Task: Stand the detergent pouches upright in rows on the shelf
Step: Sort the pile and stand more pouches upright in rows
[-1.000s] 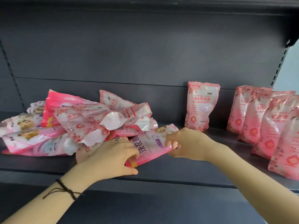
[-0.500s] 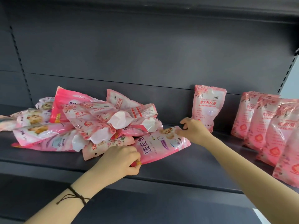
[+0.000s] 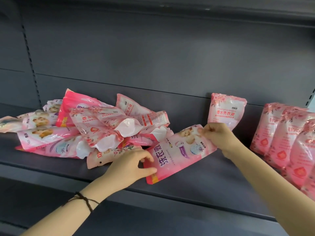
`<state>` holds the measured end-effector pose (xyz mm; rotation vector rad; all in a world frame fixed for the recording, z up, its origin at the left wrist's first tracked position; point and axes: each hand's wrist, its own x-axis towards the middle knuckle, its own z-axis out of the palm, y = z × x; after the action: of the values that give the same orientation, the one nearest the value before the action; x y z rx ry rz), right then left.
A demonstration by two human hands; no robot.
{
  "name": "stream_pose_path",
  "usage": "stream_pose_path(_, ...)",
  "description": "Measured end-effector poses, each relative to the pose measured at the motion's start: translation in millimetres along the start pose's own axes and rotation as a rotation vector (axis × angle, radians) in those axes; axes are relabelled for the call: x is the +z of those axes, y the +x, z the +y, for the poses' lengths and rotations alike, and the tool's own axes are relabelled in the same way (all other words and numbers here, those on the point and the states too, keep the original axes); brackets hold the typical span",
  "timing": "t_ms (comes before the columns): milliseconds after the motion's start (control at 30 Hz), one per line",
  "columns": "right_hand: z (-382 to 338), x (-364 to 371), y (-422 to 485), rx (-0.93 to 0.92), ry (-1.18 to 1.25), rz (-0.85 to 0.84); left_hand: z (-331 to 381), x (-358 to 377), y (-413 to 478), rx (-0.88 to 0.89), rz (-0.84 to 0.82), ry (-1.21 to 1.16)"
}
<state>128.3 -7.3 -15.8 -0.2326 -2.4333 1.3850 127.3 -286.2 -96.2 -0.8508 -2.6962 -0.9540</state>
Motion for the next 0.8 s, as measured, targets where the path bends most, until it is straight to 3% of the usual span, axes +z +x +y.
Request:
stream_pose_path(133,-8,-19,-8,-0.091,0.121,0.04,11,12,25,-0.203,-0.027,-0.327)
stream_pose_path(267,-10,-32,-19,-0.185,0.175,0.028,24,22,47,-0.299,-0.11,-0.408)
stream_pose_path(467,4,-49,-33,-0.212,0.193,-0.065,34,28,68,-0.3,-0.336,-0.54)
stream_pose_path(667,28,-62,-35,-0.148,0.103,-0.028,32,36,76,-0.263,-0.344,-0.494)
stream_pose_path(800,43,-69,-32,-0.096,0.014,-0.02,37,31,81,-0.19,-0.249,-0.584)
